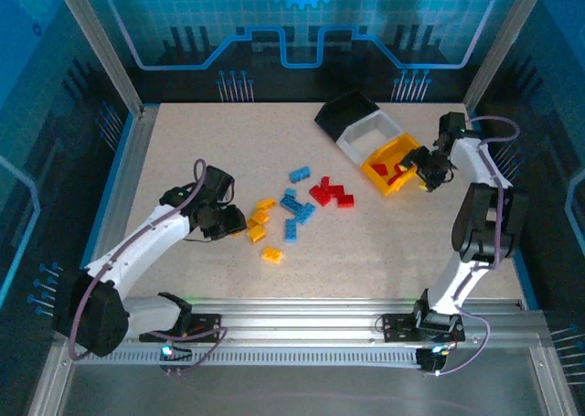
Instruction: Sort the legos into containers by color
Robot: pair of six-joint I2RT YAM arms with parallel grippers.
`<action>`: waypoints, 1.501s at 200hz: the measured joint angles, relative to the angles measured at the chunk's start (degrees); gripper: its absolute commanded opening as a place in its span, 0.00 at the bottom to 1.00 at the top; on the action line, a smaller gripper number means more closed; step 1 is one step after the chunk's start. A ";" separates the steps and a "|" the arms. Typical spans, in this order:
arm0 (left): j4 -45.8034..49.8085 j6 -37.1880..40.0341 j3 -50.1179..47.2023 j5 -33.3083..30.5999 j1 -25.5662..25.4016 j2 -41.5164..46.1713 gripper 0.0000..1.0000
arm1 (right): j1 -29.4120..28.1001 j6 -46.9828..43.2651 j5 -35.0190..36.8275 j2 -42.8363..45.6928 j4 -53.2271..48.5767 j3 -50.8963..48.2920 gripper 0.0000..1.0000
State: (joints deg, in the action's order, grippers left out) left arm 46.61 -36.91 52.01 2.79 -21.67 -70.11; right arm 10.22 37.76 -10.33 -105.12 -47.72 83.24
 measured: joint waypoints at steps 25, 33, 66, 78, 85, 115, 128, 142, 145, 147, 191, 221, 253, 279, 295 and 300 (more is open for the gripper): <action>1.36 0.00 0.04 0.04 0.00 1.64 0.33 | -0.02 0.35 0.39 -3.34 1.16 2.34 0.61; 1.79 0.00 0.04 0.07 0.00 2.21 0.33 | -0.02 0.31 0.55 -4.55 1.29 3.15 0.59; 4.28 0.48 0.85 0.04 0.00 3.96 0.34 | -0.44 -0.26 1.16 -9.11 1.73 5.29 0.45; 4.76 0.94 1.25 0.04 0.02 4.46 0.34 | -0.96 -0.63 1.49 -9.66 1.70 5.29 0.40; 4.92 1.07 1.44 0.02 0.02 4.68 0.34 | -1.33 -0.96 1.77 -9.68 1.70 5.29 0.37; 5.42 1.31 2.19 0.04 0.02 4.81 0.34 | -3.37 -3.52 2.93 -9.68 0.96 5.38 0.31; 5.40 1.31 2.38 0.04 0.02 4.66 0.34 | -4.33 -4.31 3.65 -9.68 0.28 5.60 0.29; 5.31 1.33 2.89 0.09 0.02 4.00 0.34 | -5.20 -5.35 4.33 -9.68 -0.15 5.88 0.28; 5.27 1.33 3.04 0.11 0.02 3.76 0.34 | -5.40 -5.60 4.35 -9.68 -0.28 5.95 0.28; 5.22 1.33 3.13 0.13 0.02 3.63 0.34 | -5.49 -5.81 4.44 -9.68 -0.39 5.95 0.28; 3.96 1.55 5.35 1.14 0.02 0.26 0.34 | -9.68 -10.88 5.46 -9.64 -2.73 5.99 0.27; 3.54 2.45 7.96 1.60 0.02 -2.10 0.34 | -12.63 -13.42 6.21 -8.76 -3.23 4.98 0.27; 2.14 3.15 11.43 2.03 0.02 -5.42 0.34 | -16.24 -16.11 7.32 -6.21 -4.13 1.68 0.27; 1.11 4.13 14.14 2.23 0.02 -8.48 0.34 | -17.55 -17.51 7.34 -4.39 -5.01 -0.42 0.28; 0.83 4.61 16.00 2.27 0.02 -10.82 0.33 | -17.40 -17.73 7.32 -4.26 -5.29 -0.31 0.30; 0.79 4.98 16.68 2.27 0.02 -11.69 0.34 | -17.35 -17.73 7.30 -4.28 -5.31 -0.15 0.33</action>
State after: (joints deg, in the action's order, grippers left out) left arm 47.40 -31.92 68.69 5.06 -21.65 -81.80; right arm -7.14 20.03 -3.03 -109.40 -53.04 83.09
